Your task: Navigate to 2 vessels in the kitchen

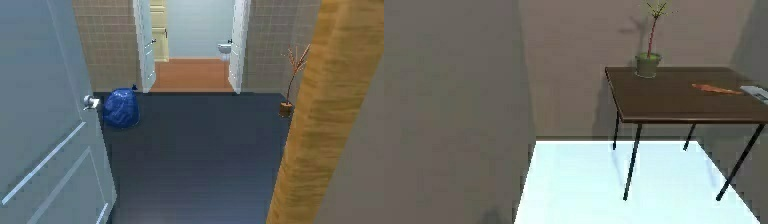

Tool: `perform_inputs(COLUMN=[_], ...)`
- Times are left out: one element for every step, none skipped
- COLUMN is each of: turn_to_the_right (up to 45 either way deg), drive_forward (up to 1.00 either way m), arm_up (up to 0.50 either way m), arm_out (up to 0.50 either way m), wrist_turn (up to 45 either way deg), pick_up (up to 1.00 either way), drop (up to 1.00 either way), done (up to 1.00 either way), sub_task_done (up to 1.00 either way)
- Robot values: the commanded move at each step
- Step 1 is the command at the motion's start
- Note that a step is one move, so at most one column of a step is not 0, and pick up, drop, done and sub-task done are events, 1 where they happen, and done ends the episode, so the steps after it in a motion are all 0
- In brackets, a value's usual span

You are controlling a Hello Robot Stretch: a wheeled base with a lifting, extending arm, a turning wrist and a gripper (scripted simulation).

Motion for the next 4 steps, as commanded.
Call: perform_inputs(turn_to_the_right=[0.0,-12.0,0.0,45.0], drive_forward=[0.55,0.00,0.85,0.00], arm_up=[0.00,0.00,0.00,0.00], arm_out=[0.00,0.00,0.00,0.00], wrist_turn=[0.0,0.0,0.0,0.0], pick_up=[0.00,0.00,0.00,0.00], drop=[0.00,0.00,0.00,0.00], done=[0.00,0.00,0.00,0.00], sub_task_done=[0.00,0.00,0.00,0.00])
